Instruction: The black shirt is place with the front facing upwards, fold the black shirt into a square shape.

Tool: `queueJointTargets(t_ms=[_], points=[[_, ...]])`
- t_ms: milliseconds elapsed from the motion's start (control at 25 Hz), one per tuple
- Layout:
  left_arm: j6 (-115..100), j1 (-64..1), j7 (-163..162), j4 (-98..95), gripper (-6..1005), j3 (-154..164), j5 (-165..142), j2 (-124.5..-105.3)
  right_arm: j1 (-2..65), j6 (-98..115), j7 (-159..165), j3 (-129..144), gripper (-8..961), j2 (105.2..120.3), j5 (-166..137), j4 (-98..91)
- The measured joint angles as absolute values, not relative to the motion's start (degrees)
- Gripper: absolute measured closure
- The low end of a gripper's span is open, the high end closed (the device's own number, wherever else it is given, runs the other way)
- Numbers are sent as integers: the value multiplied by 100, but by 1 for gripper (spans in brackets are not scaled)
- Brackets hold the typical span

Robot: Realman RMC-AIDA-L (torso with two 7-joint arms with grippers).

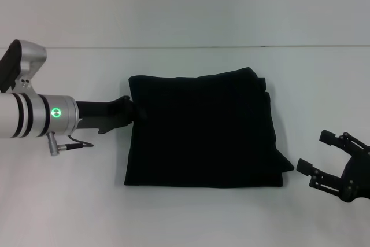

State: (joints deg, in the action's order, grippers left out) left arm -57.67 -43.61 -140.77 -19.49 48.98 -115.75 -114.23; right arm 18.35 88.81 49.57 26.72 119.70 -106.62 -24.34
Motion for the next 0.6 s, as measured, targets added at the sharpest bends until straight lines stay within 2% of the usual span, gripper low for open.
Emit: queueJointTargets(t_ms=[440,600], points=[[-5910,-4124,-13780,-2220,925,4817,-11508,-11490,1889,8834,4955,2656,29,11970,-10660,-2435],[-6385,-3831,-13340,-2632,791,4709,-11371,-11511,1895,8832,4943,2589,29,11971,-10660,-2434]])
